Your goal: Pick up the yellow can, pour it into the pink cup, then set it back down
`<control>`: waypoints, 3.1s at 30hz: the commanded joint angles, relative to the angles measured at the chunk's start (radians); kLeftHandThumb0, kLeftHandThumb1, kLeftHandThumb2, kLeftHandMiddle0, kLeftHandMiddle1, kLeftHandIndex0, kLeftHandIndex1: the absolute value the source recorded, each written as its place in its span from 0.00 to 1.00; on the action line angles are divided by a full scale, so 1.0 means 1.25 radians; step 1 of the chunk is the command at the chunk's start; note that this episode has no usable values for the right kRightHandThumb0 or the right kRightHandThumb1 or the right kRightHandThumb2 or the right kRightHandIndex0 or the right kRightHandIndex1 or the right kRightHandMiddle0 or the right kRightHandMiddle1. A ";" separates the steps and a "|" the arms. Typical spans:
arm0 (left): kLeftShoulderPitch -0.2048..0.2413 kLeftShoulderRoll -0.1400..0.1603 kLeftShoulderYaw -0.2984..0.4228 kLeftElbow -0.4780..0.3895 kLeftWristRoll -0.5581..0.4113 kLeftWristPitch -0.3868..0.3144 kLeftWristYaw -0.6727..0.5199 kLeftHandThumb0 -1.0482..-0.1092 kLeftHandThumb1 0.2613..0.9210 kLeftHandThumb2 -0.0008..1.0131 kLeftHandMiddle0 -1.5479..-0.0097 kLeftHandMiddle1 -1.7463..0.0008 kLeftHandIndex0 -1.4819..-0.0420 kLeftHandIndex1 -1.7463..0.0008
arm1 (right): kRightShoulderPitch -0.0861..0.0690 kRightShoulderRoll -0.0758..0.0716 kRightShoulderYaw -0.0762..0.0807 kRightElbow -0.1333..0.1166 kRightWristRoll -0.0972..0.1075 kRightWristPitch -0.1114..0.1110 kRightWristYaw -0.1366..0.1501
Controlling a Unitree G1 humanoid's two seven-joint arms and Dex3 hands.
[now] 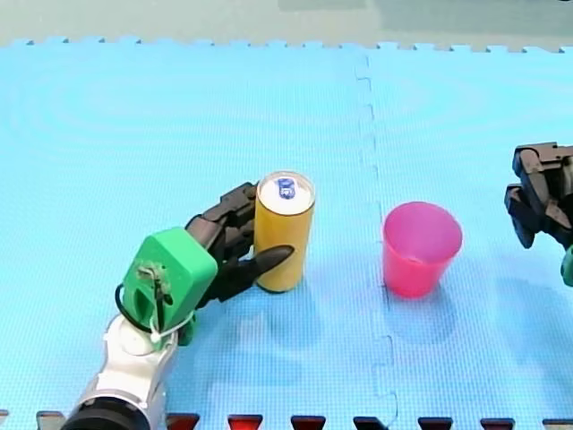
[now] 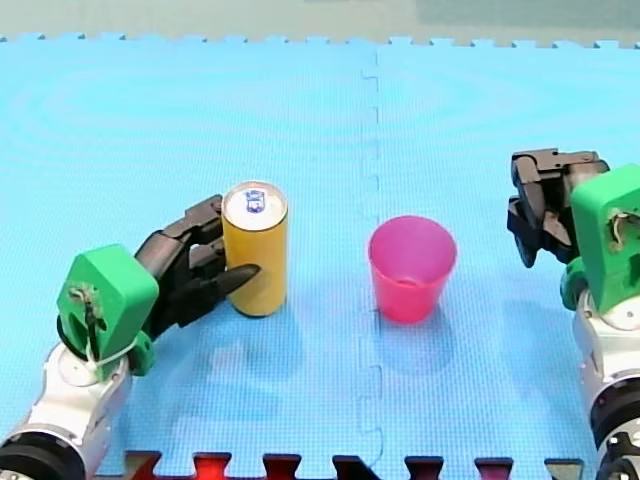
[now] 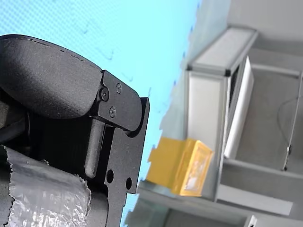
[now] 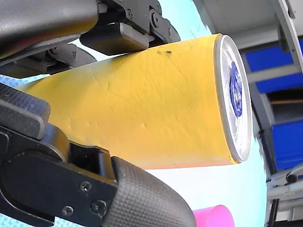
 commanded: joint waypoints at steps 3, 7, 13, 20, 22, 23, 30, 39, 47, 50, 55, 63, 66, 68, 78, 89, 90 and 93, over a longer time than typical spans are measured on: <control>0.002 -0.010 -0.014 -0.018 0.030 0.007 0.071 0.01 0.80 0.00 0.69 0.99 0.75 1.00 | 0.004 0.000 -0.002 -0.001 0.005 0.001 -0.001; 0.008 -0.011 -0.035 -0.035 0.068 0.014 0.143 0.07 0.80 0.01 0.70 1.00 0.78 1.00 | 0.004 0.000 -0.004 -0.001 0.007 0.002 0.001; 0.010 -0.011 -0.046 -0.045 0.084 0.031 0.182 0.10 0.81 0.01 0.70 1.00 0.79 1.00 | 0.004 -0.002 -0.007 0.000 0.009 0.003 0.005; 0.009 -0.004 -0.058 -0.054 0.099 0.048 0.207 0.12 0.82 0.00 0.70 1.00 0.79 1.00 | 0.001 0.000 -0.006 0.000 0.007 0.006 0.001; 0.009 -0.001 -0.063 -0.059 0.105 0.057 0.212 0.12 0.82 0.00 0.70 1.00 0.79 1.00 | 0.000 0.001 -0.005 0.000 0.006 0.005 0.000; 0.009 0.000 -0.065 -0.061 0.107 0.061 0.214 0.12 0.82 0.00 0.70 1.00 0.79 1.00 | 0.000 0.001 -0.005 0.000 0.006 0.005 -0.001; 0.009 0.004 -0.077 -0.080 0.122 0.093 0.237 0.11 0.83 0.00 0.70 1.00 0.78 1.00 | 0.000 -0.002 0.002 -0.001 -0.003 0.003 -0.011; 0.001 -0.005 -0.079 -0.121 0.119 0.178 0.255 0.11 0.83 0.00 0.66 0.98 0.74 0.99 | -0.001 -0.001 0.004 -0.001 -0.005 0.002 -0.015; -0.019 -0.011 -0.079 -0.109 0.125 0.211 0.294 0.16 0.84 0.00 0.57 0.97 0.66 0.98 | 0.000 0.004 0.003 -0.002 -0.001 0.001 -0.020; -0.028 -0.014 -0.080 -0.087 0.128 0.201 0.307 0.19 0.83 0.00 0.56 0.97 0.66 0.99 | 0.000 0.004 0.002 -0.002 0.001 0.002 -0.019; -0.040 -0.023 -0.070 -0.053 0.121 0.180 0.337 0.26 0.81 0.00 0.50 0.97 0.57 0.98 | 0.002 0.003 0.000 -0.001 0.003 0.002 -0.014; -0.035 -0.045 -0.014 -0.037 0.052 0.125 0.335 0.77 0.77 0.00 0.15 0.93 0.19 0.96 | 0.005 0.005 -0.005 -0.001 0.009 0.000 -0.006; -0.035 -0.043 -0.007 -0.031 0.042 0.116 0.318 0.76 0.77 0.00 0.12 0.94 0.16 0.97 | 0.005 0.005 -0.006 -0.001 0.010 0.000 -0.004; -0.038 -0.040 -0.004 -0.027 0.037 0.118 0.305 0.75 0.77 0.00 0.12 0.95 0.17 0.98 | 0.005 0.006 -0.007 -0.001 0.010 0.000 -0.004; -0.055 -0.037 0.046 -0.041 -0.034 0.180 0.224 0.75 0.76 0.00 0.12 0.97 0.17 0.99 | 0.003 0.004 -0.006 0.004 0.009 0.002 -0.006; -0.033 -0.038 0.058 -0.124 -0.051 0.129 0.196 0.75 0.74 0.00 0.10 0.98 0.16 1.00 | 0.003 0.006 -0.001 0.005 0.001 -0.003 -0.017; -0.035 -0.036 0.055 -0.129 -0.045 0.110 0.197 0.75 0.74 0.00 0.10 0.99 0.16 1.00 | 0.003 0.006 -0.001 0.005 0.000 -0.003 -0.018; -0.053 -0.025 0.042 -0.134 -0.020 0.078 0.210 0.75 0.74 0.00 0.10 0.99 0.16 1.00 | 0.003 0.006 -0.001 0.006 -0.001 -0.005 -0.018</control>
